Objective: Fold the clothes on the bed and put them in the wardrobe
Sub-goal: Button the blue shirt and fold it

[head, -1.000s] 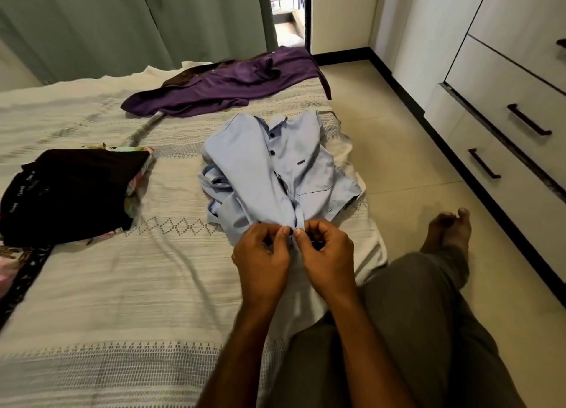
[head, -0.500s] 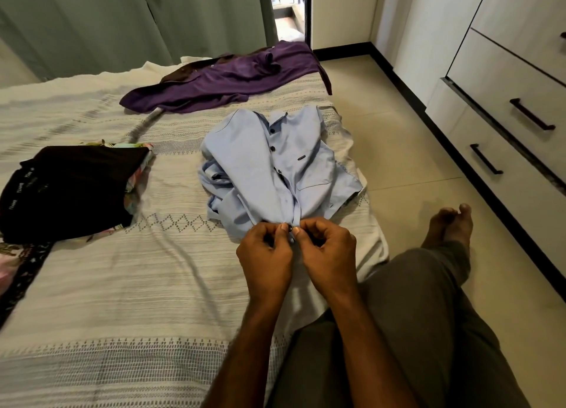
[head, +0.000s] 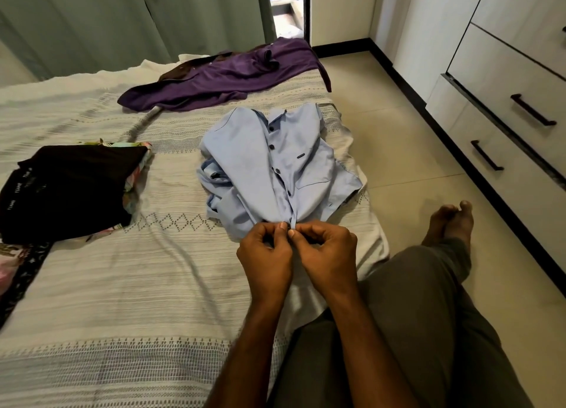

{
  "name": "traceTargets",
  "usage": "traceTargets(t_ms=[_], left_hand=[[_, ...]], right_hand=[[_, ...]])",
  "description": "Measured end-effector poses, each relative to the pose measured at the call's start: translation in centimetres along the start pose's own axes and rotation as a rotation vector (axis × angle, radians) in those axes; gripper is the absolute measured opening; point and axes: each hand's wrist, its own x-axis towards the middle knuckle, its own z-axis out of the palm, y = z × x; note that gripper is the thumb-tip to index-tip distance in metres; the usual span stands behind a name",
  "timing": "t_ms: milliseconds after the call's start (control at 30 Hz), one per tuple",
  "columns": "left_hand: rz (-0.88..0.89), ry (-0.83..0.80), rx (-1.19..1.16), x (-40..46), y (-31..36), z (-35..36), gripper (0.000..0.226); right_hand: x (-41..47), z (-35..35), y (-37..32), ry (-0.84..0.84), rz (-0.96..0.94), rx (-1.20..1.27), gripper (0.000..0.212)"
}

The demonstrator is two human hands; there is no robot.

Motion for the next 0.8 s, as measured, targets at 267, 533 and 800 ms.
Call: traceTargets(t_ms=[267, 533, 800], left_hand=[[-0.112, -0.141, -0.108, 0.6, -0.4, -1.1, 0.016], [-0.301, -0.362, -0.237, 1.4, 0.9, -2.4, 0.021], [-0.505, -0.400, -0.274, 1.6, 1.5, -2.6, 0.020]], right_hand=[[0.0, -0.4, 0.1, -0.071, -0.024, 0.092, 0.016], [0.3, -0.5, 0.5, -0.111, -0.076, 0.099, 0.021], [0.2, -0.6, 0.2, -0.095, -0.162, 0.125, 0.019]])
